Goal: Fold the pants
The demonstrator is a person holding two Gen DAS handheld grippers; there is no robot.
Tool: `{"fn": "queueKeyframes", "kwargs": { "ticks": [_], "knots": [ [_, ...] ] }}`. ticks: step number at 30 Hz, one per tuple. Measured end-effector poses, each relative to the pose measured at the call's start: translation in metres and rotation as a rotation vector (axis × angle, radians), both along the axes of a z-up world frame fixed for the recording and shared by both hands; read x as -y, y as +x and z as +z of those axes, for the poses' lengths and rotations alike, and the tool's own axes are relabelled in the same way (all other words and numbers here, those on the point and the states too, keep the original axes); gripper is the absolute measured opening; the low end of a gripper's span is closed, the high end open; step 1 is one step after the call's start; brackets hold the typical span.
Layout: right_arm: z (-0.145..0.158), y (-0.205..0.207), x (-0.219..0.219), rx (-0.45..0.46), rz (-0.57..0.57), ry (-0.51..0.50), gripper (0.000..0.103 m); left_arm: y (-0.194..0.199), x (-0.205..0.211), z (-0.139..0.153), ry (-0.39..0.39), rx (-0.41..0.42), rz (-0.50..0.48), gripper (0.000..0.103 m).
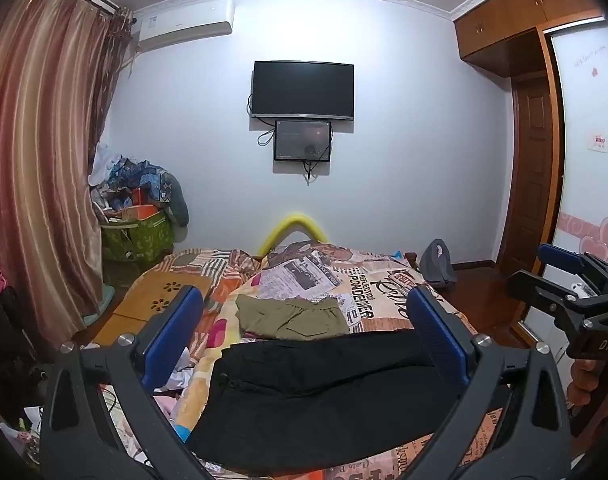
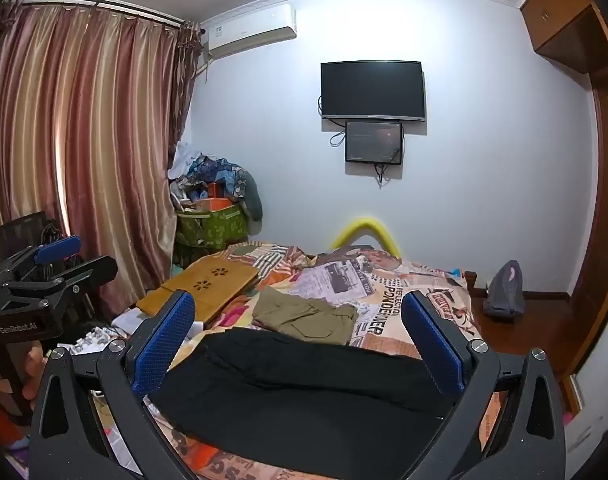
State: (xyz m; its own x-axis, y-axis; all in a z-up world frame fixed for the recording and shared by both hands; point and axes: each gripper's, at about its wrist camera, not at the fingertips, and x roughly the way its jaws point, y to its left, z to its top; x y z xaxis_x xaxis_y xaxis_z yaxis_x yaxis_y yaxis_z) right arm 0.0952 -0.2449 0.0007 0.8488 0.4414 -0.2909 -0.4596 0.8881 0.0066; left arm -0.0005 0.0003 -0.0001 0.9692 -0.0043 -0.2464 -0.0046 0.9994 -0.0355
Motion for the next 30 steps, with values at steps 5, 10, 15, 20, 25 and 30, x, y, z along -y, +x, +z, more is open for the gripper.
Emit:
{"fn": "queueKeyframes", "kwargs": {
  "ticks": [5,10,15,20,25,30],
  "knots": [
    [0.000,0.001,0.000,-0.005,-0.002,0.004,0.103,0.001,0.000,0.001,-0.003,-0.023,-0.010,0.103],
    [-0.001,0.002,0.003,-0.014,-0.004,0.012,0.103,-0.001,0.002,-0.001,0.005,-0.025,-0.025,0.103],
    [-0.001,0.000,0.004,-0.009,-0.011,0.017,0.103,-0.002,-0.001,0.000,0.012,-0.015,-0.029,0.103],
    [-0.002,0.000,0.005,-0.010,-0.010,0.020,0.103,-0.013,0.001,0.000,0.023,0.001,-0.030,0.103],
    [-0.002,-0.001,0.004,-0.009,-0.008,0.020,0.103,-0.013,0.003,-0.002,0.026,0.001,-0.032,0.103],
    [-0.002,-0.002,0.004,-0.004,-0.007,0.018,0.103,-0.013,0.003,-0.004,0.028,0.001,-0.032,0.103]
  ]
}}
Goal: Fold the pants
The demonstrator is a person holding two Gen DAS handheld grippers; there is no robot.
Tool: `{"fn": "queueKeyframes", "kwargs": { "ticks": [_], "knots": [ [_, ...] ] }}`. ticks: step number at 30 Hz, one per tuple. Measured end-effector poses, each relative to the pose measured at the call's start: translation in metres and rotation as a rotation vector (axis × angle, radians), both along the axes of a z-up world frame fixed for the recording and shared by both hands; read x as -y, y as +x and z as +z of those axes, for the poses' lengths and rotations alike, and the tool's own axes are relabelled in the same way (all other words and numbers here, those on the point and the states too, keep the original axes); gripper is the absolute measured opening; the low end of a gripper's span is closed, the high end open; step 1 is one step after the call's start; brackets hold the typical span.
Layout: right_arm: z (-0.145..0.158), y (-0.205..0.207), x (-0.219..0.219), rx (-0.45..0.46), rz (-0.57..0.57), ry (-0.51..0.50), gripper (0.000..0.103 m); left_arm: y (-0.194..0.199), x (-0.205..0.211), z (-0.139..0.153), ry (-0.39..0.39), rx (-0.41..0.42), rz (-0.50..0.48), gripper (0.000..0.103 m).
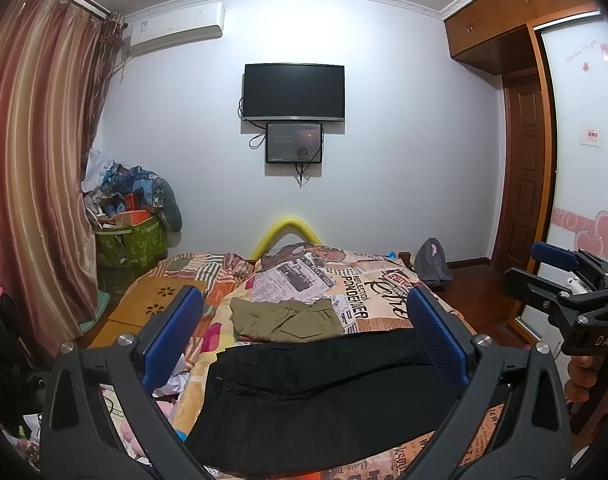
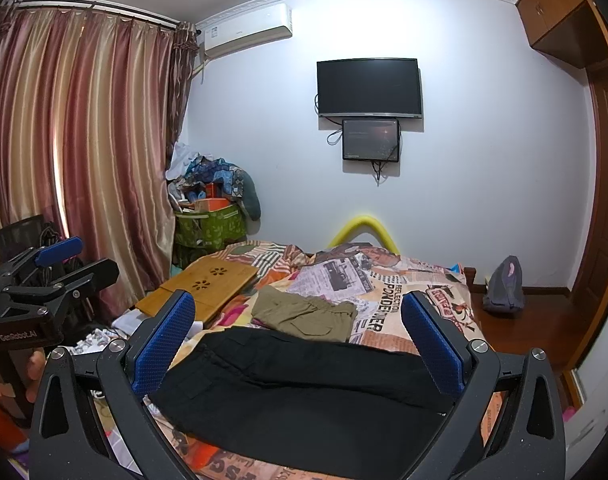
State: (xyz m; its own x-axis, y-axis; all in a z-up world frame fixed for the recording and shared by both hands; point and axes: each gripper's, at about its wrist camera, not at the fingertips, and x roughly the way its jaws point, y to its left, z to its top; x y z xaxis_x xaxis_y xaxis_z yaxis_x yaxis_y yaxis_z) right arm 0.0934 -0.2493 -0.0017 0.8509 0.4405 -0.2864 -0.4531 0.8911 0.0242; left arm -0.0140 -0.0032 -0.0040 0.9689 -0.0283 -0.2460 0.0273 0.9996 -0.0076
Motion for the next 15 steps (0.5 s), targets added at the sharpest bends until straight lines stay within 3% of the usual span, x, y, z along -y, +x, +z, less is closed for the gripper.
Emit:
{"fn": "queueKeyframes", "kwargs": {
  "ticks": [15],
  "knots": [
    [0.0022,-0.0004,-0.0016,0.000,0.004,0.002,0.103,0.0035,0.0018,0.0002,-0.012,-0.008,0.000,0.103]
  ]
}}
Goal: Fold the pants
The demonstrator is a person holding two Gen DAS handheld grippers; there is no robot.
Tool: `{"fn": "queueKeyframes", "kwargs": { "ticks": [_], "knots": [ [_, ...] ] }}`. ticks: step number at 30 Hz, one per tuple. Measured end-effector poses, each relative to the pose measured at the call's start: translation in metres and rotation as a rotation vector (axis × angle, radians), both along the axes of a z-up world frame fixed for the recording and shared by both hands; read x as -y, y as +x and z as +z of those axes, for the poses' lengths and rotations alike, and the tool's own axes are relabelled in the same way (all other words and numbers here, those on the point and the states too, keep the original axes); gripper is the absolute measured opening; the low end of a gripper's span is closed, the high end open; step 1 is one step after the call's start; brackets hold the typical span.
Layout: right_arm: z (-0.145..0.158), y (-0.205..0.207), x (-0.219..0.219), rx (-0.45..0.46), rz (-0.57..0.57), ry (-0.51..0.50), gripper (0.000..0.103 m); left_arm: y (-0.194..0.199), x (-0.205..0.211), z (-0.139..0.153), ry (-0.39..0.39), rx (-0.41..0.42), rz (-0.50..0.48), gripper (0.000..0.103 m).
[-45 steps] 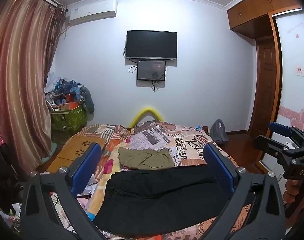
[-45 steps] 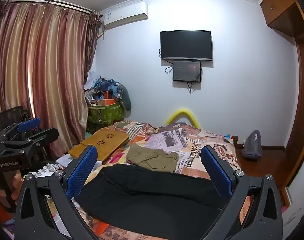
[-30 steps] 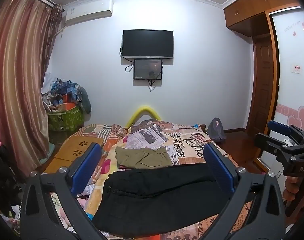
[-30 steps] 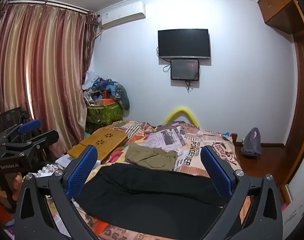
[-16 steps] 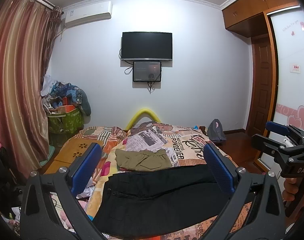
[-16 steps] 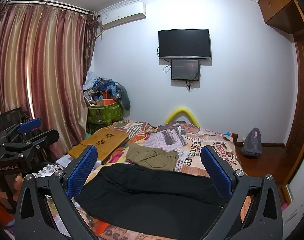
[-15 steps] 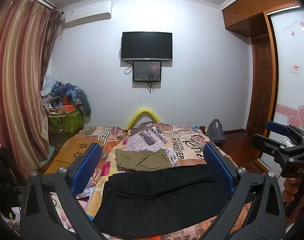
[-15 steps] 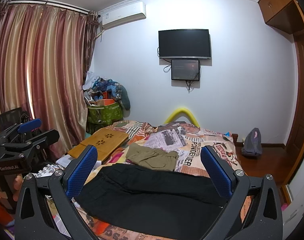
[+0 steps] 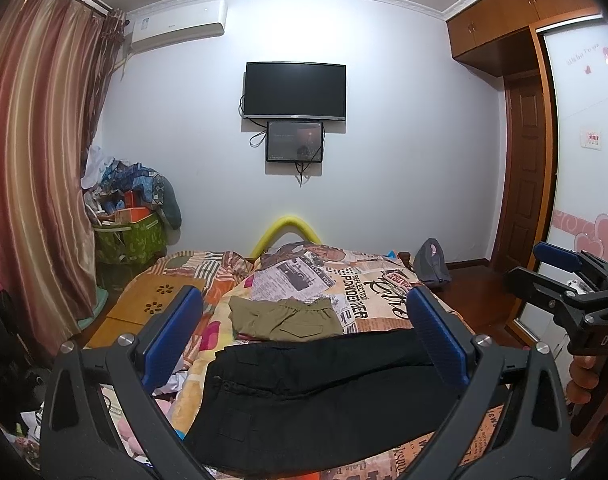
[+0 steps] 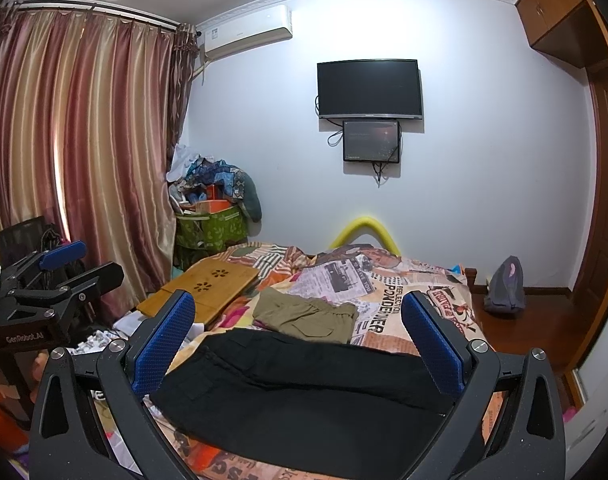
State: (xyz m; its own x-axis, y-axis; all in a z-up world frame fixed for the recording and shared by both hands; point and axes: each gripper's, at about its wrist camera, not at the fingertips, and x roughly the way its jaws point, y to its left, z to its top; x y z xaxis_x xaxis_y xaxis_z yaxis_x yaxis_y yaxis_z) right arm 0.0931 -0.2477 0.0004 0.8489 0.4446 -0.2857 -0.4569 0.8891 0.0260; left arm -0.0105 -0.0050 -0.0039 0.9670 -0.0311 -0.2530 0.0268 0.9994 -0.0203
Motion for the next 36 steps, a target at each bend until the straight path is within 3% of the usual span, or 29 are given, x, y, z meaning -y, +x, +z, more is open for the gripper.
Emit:
{"fn": "queueKeyframes", "kwargs": {
  "ticks": [36],
  "knots": [
    [-0.0036,0.0044,0.0024,-0.008,-0.001,0.005,0.103,0.0110,-0.0086,-0.0078,-0.007,-0.018,-0.014,0.103]
  ]
}}
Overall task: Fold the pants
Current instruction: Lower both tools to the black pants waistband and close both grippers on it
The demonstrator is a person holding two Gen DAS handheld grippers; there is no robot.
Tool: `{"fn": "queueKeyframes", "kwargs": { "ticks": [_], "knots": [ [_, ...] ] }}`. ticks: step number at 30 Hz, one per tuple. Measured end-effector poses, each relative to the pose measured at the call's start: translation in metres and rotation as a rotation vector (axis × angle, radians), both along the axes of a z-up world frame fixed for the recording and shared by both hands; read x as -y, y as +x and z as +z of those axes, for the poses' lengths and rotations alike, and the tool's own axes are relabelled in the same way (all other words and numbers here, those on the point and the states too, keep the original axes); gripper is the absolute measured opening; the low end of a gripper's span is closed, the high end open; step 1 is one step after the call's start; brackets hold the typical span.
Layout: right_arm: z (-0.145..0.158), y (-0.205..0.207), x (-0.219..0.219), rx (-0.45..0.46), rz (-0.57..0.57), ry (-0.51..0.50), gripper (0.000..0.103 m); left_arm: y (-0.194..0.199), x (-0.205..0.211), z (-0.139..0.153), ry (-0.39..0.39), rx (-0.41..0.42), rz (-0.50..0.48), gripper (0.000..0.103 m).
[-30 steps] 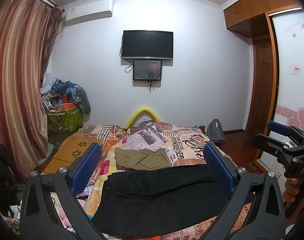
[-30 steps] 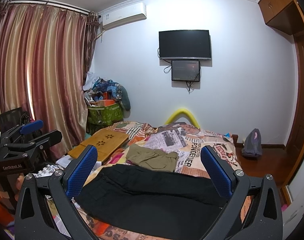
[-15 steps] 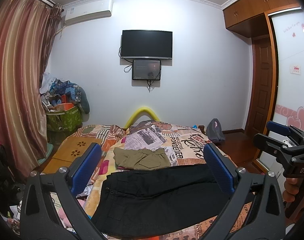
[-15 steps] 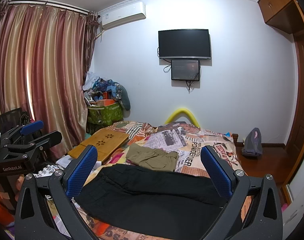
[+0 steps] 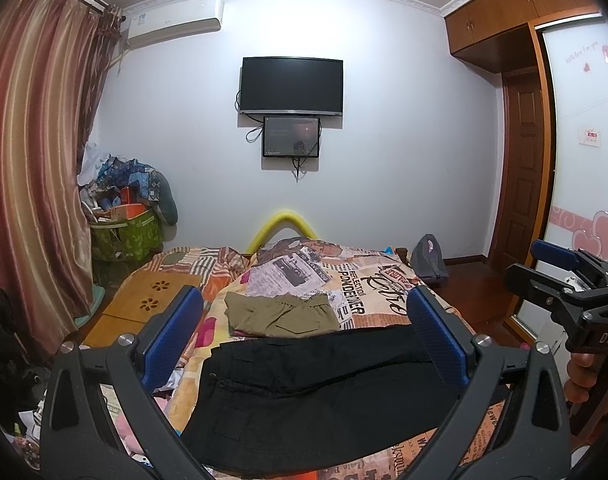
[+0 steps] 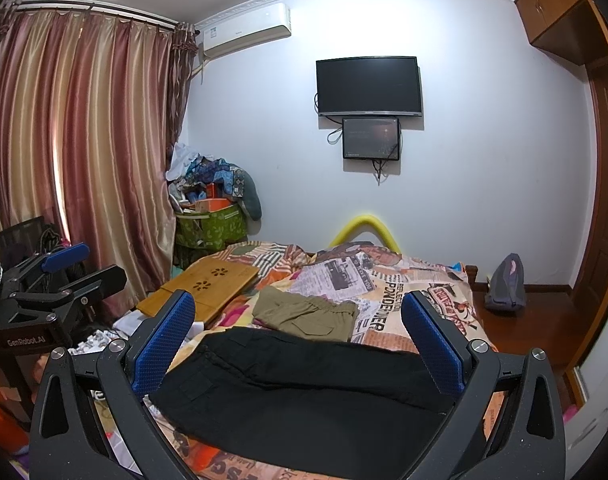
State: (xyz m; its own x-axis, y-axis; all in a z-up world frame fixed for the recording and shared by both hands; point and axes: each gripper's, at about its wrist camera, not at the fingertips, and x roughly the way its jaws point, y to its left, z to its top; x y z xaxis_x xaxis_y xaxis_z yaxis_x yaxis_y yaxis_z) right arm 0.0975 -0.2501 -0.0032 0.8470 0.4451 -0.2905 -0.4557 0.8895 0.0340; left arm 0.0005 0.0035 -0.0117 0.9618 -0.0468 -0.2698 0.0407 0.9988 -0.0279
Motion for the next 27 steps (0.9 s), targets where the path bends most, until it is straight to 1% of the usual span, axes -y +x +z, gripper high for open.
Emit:
{"fn": "queueKeyframes", "kwargs": {
  "ticks": [6,10,13,16,20,23,27],
  "knots": [
    [-0.004,0.004,-0.002,-0.014,-0.005,0.000,0.103,0.009,-0.004,-0.005,-0.002,-0.017,0.003,0.103],
    [-0.010,0.014,-0.003,-0.033,-0.013,-0.014,0.103,0.025,-0.008,-0.013,-0.005,-0.041,0.014,0.103],
    [-0.021,0.028,-0.002,-0.061,-0.023,-0.032,0.103,0.043,-0.017,-0.022,-0.015,-0.072,0.020,0.103],
    [-0.033,0.044,0.000,-0.094,-0.036,-0.053,0.103,0.068,-0.028,-0.033,-0.021,-0.108,0.022,0.103],
    [-0.054,0.071,0.003,-0.136,-0.036,-0.101,0.103,0.104,-0.044,-0.052,-0.004,-0.165,0.040,0.103],
    [-0.069,0.085,0.003,-0.151,-0.046,-0.154,0.103,0.136,-0.058,-0.069,0.033,-0.201,0.070,0.103],
    [-0.092,0.116,0.005,-0.227,-0.036,-0.182,0.103,0.186,-0.081,-0.098,0.088,-0.261,0.118,0.103]
  ]
}}
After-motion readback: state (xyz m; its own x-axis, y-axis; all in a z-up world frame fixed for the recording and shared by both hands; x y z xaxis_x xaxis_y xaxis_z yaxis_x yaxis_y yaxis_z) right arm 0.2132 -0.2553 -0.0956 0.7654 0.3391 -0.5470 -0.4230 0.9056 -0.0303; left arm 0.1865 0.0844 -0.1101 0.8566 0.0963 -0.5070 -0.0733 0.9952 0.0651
